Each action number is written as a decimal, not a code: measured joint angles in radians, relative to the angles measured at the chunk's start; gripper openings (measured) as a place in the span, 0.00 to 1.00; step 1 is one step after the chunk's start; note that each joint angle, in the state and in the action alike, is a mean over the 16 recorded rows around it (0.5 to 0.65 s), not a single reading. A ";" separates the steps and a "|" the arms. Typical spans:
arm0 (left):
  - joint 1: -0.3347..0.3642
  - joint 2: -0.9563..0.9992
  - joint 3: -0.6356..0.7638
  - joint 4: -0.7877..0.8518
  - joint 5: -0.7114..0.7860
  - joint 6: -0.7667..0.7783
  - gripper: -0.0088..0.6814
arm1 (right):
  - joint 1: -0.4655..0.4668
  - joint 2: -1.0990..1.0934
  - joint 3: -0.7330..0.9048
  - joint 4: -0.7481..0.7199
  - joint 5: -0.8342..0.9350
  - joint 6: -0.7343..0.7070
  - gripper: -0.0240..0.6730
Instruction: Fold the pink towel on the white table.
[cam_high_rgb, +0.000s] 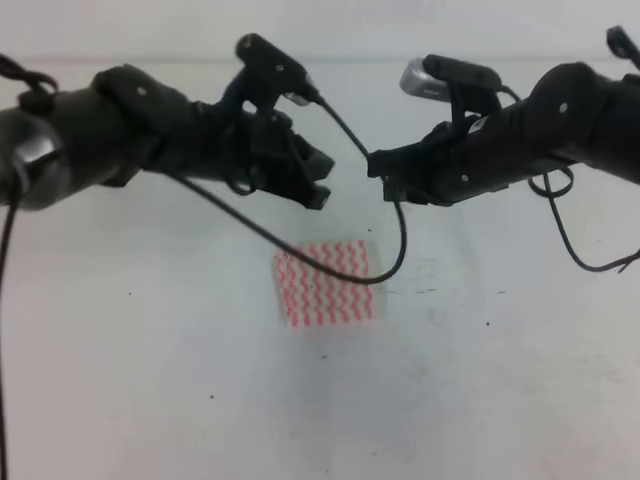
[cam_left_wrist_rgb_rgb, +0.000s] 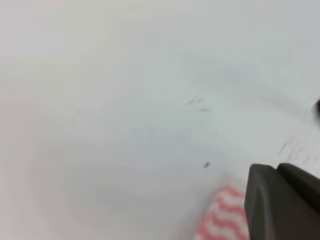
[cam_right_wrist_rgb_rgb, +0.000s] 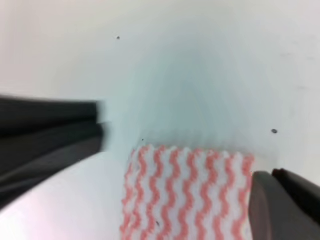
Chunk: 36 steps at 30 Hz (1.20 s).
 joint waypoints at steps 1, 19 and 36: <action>0.000 -0.025 0.027 0.004 -0.019 -0.008 0.01 | 0.000 -0.016 0.008 -0.010 0.002 0.006 0.01; 0.000 -0.697 0.657 -0.185 -0.449 -0.031 0.01 | 0.000 -0.429 0.331 -0.049 -0.062 0.036 0.01; 0.000 -1.423 1.147 -0.365 -0.580 -0.038 0.00 | 0.001 -1.070 0.736 -0.075 -0.101 0.036 0.01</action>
